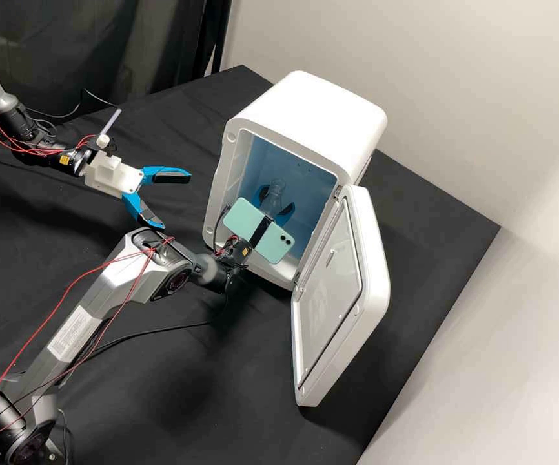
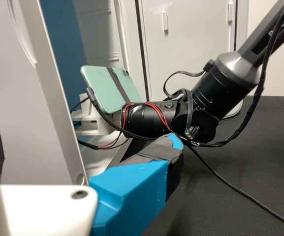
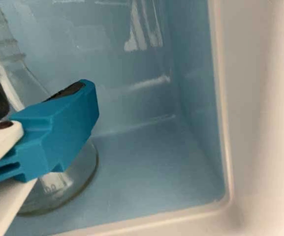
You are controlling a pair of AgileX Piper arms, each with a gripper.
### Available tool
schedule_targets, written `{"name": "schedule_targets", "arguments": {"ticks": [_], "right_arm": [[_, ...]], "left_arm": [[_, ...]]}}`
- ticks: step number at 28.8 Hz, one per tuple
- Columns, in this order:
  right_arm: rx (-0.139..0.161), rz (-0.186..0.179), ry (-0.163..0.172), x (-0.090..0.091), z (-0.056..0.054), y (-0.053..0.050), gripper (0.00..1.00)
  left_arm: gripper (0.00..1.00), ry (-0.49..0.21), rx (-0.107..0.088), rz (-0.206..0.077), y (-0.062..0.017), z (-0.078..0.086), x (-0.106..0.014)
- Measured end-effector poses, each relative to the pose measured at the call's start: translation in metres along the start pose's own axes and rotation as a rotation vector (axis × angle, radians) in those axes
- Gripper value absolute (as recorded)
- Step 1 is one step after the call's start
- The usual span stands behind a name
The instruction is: Place the flask in the incubator
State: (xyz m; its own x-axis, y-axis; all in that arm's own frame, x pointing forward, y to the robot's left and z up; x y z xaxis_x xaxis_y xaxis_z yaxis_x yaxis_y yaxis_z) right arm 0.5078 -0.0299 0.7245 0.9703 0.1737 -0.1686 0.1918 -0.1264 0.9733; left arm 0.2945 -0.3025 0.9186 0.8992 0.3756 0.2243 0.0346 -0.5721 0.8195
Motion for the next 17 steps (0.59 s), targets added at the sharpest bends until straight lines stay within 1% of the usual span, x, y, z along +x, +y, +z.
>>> {"name": "schedule_targets", "arguments": {"ticks": [4, 8, 12, 15, 17], "right_arm": [[0.0, -0.008, -0.017, 0.0, 0.002, -0.001, 1.0], [0.0, -0.021, -0.042, 0.0, 0.004, -0.002, 1.0], [-0.003, -0.038, -0.066, -0.001, 0.007, -0.004, 1.0], [-0.002, -0.044, -0.075, -0.002, 0.008, -0.006, 1.0], [0.001, -0.053, -0.087, -0.004, 0.011, -0.008, 1.0]], "left_arm": [[1.0, 0.0, 0.0, 0.0, 0.0, 0.0, 0.0], [1.0, 0.0, 0.0, 0.0, 0.0, 0.0, 0.0], [1.0, 0.0, 0.0, 0.0, 0.0, 0.0, 0.0], [1.0, 0.0, 0.0, 0.0, 0.0, 0.0, 0.0], [1.0, 0.0, 0.0, 0.0, 0.0, 0.0, 0.0]]}}
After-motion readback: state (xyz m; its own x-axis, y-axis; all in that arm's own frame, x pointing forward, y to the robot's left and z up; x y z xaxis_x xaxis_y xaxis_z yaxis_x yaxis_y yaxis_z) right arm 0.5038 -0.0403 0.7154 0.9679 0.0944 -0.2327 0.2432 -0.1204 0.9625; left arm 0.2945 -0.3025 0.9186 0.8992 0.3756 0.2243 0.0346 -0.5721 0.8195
